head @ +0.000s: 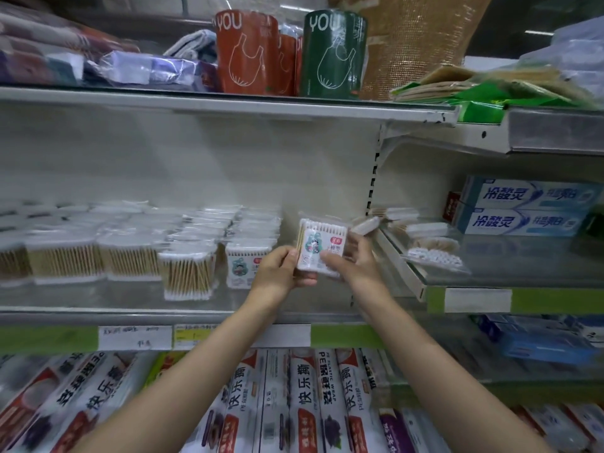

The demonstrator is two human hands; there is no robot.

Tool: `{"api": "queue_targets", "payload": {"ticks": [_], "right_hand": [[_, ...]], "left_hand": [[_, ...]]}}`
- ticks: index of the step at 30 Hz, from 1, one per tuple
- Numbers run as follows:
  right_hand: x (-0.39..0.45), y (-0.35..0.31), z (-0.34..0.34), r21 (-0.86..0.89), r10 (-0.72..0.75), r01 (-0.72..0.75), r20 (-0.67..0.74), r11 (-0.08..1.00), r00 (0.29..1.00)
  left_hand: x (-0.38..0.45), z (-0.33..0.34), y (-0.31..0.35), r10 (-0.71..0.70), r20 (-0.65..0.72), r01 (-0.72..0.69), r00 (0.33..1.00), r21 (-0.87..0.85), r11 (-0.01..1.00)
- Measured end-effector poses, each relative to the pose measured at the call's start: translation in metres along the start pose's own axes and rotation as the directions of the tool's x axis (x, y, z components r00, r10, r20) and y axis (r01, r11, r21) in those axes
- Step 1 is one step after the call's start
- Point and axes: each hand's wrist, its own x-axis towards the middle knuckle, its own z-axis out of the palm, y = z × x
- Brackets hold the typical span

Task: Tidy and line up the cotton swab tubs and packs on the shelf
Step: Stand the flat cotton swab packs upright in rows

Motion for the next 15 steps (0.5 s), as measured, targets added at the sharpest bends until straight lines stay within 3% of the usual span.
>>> {"api": "queue_targets", "payload": {"ticks": [2, 15], "right_hand": [[0.0000, 0.0072, 0.0020, 0.084, -0.003, 0.003, -0.004, 0.996, 1.000], [-0.0027, 0.0074, -0.0043, 0.182, -0.020, 0.014, 0.035, 0.983, 0.999]], "left_hand": [[-0.0008, 0.0008, 0.0002, 0.000, 0.006, 0.000, 1.000, -0.009, 1.000], [0.0006, -0.0016, -0.0018, -0.030, 0.041, 0.031, 0.999, -0.005, 1.000]]}}
